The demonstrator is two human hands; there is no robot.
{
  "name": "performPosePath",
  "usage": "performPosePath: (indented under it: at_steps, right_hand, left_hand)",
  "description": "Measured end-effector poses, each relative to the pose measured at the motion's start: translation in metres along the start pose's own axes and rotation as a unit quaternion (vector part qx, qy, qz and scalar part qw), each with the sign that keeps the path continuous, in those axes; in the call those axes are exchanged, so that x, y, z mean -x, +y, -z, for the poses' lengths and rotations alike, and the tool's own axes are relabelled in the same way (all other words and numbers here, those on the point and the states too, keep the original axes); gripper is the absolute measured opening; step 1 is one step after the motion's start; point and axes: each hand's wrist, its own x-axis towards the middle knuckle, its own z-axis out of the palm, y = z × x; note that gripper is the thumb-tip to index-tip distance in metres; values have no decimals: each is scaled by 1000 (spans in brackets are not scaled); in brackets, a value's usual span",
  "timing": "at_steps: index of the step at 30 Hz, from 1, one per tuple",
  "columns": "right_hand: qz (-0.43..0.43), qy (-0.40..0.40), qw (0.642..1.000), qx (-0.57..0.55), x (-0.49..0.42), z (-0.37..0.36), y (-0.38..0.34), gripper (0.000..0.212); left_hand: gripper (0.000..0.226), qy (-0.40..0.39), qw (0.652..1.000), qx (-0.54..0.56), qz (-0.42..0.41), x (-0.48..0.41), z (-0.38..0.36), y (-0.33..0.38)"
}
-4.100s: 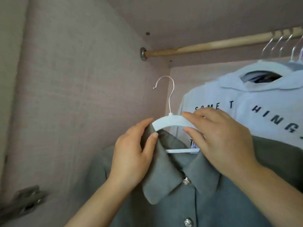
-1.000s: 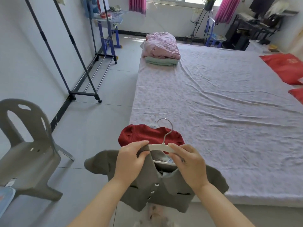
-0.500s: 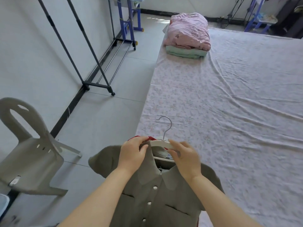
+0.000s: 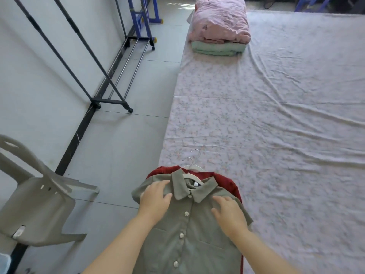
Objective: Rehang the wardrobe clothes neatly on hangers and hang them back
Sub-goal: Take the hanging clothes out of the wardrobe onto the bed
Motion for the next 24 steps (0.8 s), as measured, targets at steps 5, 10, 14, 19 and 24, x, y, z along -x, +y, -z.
performPosePath:
  at_steps: [5,10,14,19,24]
  right_hand:
    - [-57,11,998,-9,34,10,10,43]
    - [-162,54,983,-73,95,8,28,42]
    - [-264,102,950,-133,154,-6,37,41]
    - [-405,173,884,-157,271,-51,29,42]
    - [-513,232,805,-187,386,-107,16,44]
  left_hand:
    - [43,-74,993,-56,-71,-3,3,24]
    - [35,-186,948,-162,-203,6,1,52]
    - [33,-254,863,-290,-327,23,-6,74]
    - [38,-280,759,-352,-471,80,-35,111]
    - [41,-309,660,-370,-577,168,-75,136]
